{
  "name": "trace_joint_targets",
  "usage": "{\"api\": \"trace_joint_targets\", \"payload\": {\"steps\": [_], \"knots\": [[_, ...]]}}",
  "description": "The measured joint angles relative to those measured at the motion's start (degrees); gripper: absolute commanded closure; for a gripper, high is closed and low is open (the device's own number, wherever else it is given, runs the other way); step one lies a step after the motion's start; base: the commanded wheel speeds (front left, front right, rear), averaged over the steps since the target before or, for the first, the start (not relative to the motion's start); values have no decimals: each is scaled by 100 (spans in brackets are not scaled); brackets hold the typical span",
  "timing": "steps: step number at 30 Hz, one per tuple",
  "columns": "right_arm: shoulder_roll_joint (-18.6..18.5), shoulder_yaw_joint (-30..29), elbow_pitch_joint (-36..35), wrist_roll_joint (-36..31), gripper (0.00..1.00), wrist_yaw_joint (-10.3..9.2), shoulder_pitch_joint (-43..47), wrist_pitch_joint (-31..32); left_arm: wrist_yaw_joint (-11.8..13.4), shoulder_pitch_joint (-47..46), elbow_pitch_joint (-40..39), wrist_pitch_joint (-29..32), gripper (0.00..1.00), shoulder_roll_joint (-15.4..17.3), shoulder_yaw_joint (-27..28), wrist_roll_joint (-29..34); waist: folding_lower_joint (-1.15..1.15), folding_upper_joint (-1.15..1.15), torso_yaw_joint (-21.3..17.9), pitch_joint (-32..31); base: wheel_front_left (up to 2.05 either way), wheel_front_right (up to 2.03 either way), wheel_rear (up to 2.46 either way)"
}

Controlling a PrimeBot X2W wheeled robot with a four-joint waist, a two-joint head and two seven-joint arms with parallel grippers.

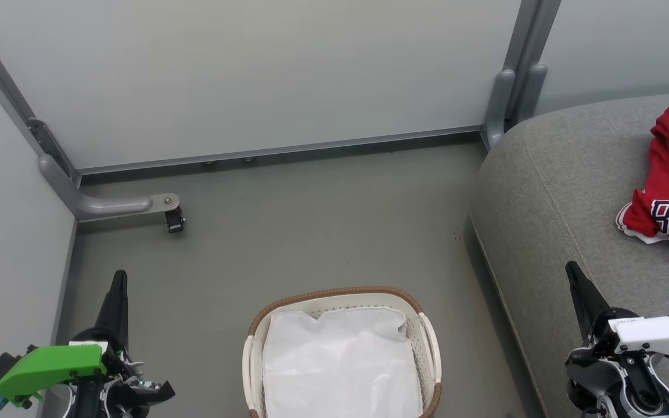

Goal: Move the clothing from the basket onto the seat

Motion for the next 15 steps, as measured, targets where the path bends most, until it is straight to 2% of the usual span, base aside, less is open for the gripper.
{"api": "trace_joint_targets", "payload": {"steps": [15], "knots": [[0,0,-1,0,100,0,0,0,0,0,0,0,100,0,0,0,0,0,0,0,0,0,0]]}}
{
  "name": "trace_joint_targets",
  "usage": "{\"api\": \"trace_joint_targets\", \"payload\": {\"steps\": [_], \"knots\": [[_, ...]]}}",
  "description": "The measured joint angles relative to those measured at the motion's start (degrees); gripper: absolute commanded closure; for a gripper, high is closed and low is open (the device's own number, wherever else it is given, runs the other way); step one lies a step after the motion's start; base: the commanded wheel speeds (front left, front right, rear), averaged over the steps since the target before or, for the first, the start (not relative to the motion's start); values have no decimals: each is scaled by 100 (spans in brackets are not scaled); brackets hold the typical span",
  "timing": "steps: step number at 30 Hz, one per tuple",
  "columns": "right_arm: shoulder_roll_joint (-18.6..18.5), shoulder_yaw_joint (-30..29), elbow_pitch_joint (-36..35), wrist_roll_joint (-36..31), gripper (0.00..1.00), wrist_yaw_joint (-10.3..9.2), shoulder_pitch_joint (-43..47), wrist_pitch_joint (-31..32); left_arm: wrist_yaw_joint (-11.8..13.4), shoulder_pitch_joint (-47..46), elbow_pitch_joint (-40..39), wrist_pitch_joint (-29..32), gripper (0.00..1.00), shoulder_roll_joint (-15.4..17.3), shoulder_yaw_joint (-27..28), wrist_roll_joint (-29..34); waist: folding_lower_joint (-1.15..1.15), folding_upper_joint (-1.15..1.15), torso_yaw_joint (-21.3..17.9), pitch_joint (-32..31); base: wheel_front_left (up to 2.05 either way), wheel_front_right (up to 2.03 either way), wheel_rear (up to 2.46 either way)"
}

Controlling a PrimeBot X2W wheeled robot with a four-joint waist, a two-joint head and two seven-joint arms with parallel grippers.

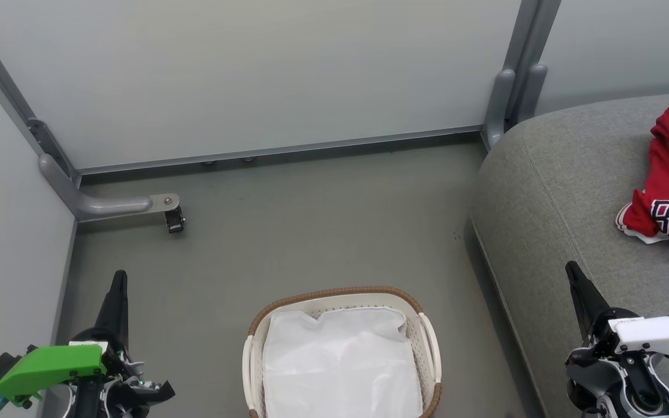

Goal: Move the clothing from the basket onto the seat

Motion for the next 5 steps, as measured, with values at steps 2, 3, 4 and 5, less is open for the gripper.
{"api": "trace_joint_targets", "payload": {"steps": [2,3,4,5], "knots": [[0,0,0,0,100,0,0,0,0,0,0,0,100,0,0,0,0,0,0,0,0,0,0],[0,0,0,0,100,0,0,0,0,0,0,0,100,0,0,0,0,0,0,0,0,0,0],[0,0,0,0,100,0,0,0,0,0,0,0,100,0,0,0,0,0,0,0,0,0,0],[0,0,0,0,100,0,0,0,0,0,0,0,100,0,0,0,0,0,0,0,0,0,0]]}}
